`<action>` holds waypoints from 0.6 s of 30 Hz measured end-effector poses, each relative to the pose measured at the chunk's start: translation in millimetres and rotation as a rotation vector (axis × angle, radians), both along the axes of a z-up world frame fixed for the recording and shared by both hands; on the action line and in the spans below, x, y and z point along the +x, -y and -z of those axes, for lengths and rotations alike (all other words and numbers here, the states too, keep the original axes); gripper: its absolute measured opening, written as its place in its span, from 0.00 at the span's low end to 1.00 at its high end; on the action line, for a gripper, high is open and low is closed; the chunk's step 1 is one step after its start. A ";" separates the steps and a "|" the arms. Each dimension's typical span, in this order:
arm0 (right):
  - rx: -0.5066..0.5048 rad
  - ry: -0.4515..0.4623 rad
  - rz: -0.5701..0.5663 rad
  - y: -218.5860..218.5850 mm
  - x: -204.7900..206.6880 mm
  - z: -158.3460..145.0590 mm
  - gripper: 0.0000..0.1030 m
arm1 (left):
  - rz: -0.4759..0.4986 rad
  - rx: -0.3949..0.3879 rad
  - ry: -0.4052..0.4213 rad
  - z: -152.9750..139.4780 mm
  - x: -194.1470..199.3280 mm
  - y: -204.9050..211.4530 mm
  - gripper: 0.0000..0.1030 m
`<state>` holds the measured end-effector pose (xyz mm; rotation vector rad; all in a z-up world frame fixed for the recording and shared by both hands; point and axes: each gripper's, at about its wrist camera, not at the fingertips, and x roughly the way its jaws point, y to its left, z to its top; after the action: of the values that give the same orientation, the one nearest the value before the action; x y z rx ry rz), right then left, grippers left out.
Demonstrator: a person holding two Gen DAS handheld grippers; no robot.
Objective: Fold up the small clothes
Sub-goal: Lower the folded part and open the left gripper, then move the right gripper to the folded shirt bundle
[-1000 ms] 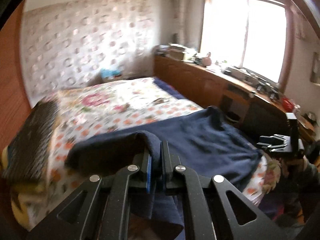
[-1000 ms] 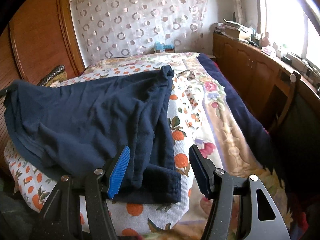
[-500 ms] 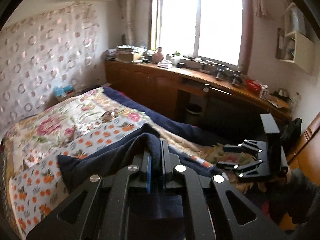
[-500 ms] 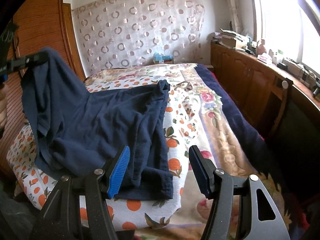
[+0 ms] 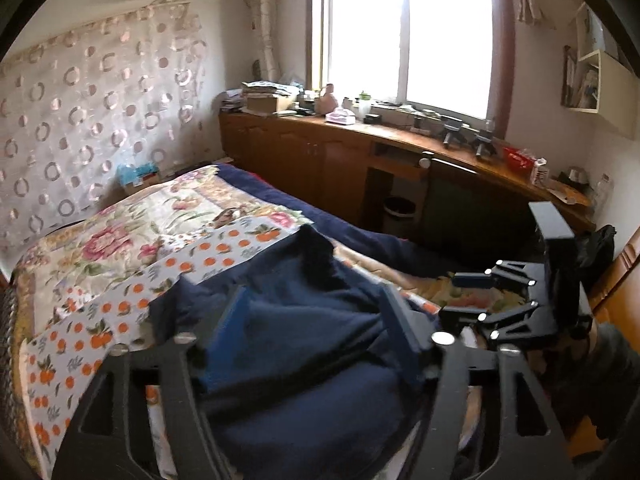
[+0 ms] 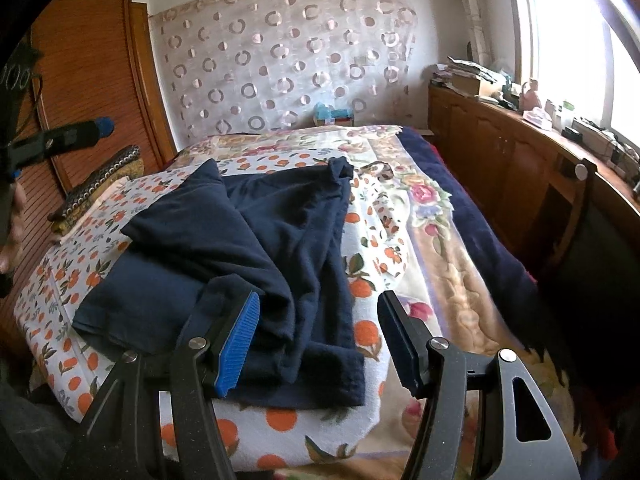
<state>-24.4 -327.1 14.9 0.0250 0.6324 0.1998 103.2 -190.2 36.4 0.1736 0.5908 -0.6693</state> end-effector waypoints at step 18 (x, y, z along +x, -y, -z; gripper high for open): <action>-0.083 -0.045 -0.116 -66.2 37.4 14.0 0.61 | -0.265 0.010 -0.019 50.0 -18.5 -100.4 0.76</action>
<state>12.9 -260.9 0.9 -0.0872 0.6868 0.2851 84.7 -89.7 -13.6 0.0963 0.6228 -0.4121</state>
